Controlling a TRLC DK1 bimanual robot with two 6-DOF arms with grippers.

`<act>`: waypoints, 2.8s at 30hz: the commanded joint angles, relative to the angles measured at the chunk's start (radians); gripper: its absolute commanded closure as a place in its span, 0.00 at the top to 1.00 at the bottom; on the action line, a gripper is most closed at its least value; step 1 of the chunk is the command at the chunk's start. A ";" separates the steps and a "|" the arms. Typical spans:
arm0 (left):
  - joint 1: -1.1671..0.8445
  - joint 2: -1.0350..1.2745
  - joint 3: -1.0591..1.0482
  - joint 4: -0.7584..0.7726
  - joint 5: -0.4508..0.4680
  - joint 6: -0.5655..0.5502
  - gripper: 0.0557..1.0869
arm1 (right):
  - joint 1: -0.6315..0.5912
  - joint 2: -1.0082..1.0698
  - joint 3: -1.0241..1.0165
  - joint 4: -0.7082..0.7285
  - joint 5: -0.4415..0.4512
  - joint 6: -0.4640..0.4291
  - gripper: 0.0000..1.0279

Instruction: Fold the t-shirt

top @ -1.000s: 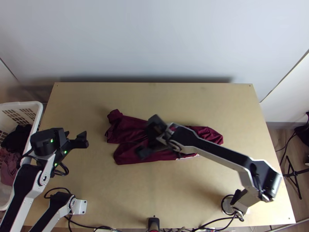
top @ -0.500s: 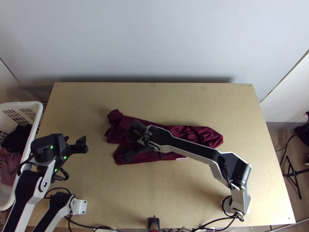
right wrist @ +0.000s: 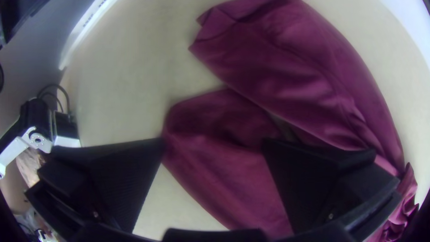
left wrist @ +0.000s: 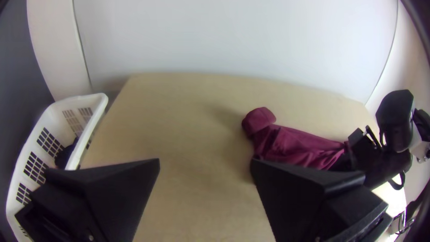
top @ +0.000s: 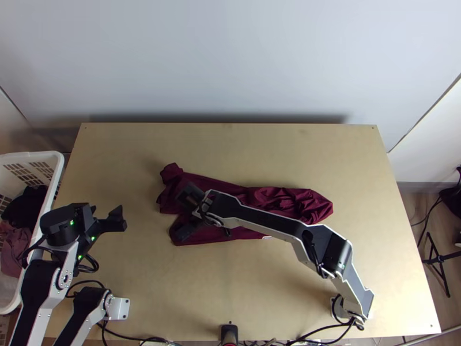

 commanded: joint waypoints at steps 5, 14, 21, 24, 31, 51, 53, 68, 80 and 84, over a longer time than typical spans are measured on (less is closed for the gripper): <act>0.069 -0.022 -0.035 -0.002 0.036 0.042 0.95 | 0.014 0.059 0.059 -0.044 0.018 -0.009 0.95; 0.089 -0.023 -0.044 0.001 0.037 0.068 0.95 | 0.031 0.090 0.084 -0.120 0.050 -0.032 0.83; 0.127 -0.023 -0.052 0.006 0.066 0.079 0.95 | 0.032 0.093 0.110 -0.182 0.081 -0.077 0.76; 0.132 -0.022 -0.052 0.009 0.069 0.079 0.95 | 0.031 0.084 0.111 -0.189 0.109 -0.085 0.49; 0.133 -0.022 -0.044 0.018 0.069 0.094 0.95 | 0.037 0.039 0.113 -0.214 0.147 -0.132 0.06; -0.043 0.101 0.048 0.059 0.106 0.027 0.95 | -0.055 -0.266 0.133 -0.291 0.228 -0.213 0.05; -0.084 0.118 0.045 0.081 0.105 0.008 0.95 | -0.080 -0.298 0.153 -0.292 0.231 -0.220 0.06; -0.173 0.349 0.218 0.135 0.098 -0.046 0.95 | -0.383 -0.432 0.460 -0.240 0.311 -0.240 0.05; -0.313 0.480 0.275 0.155 0.091 -0.053 0.95 | -0.406 -0.439 0.562 -0.228 0.328 -0.243 0.05; -0.341 0.546 0.251 0.240 0.091 -0.056 0.95 | -0.393 -0.447 0.561 -0.238 0.328 -0.235 0.05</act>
